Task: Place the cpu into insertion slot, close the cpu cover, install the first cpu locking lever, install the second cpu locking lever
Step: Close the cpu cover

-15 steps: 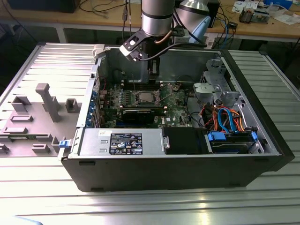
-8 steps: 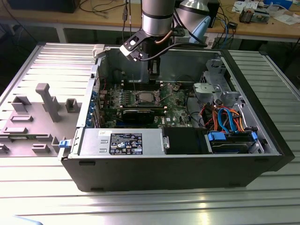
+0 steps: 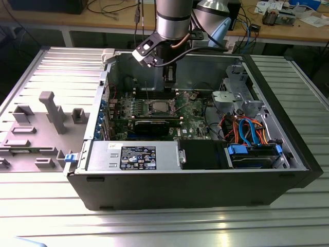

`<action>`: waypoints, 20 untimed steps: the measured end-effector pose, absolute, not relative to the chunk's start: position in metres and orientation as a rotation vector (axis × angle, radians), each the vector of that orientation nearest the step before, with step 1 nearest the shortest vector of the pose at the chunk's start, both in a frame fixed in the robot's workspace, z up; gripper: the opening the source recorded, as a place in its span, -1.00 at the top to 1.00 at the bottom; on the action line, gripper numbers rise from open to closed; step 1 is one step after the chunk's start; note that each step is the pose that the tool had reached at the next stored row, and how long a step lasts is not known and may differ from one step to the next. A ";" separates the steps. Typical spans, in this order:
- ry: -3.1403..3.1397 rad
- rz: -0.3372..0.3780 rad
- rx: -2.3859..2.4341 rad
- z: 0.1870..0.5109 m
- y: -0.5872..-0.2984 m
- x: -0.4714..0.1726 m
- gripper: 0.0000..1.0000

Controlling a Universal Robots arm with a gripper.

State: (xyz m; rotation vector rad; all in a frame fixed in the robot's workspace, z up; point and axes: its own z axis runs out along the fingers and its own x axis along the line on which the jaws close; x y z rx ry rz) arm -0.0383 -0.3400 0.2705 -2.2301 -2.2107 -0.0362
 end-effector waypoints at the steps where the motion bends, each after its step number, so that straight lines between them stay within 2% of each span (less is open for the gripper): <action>1: -2.211 -0.036 -2.230 0.271 -0.340 -0.037 0.79; 20: -2.223 -0.036 -2.218 0.270 -0.339 -0.030 0.79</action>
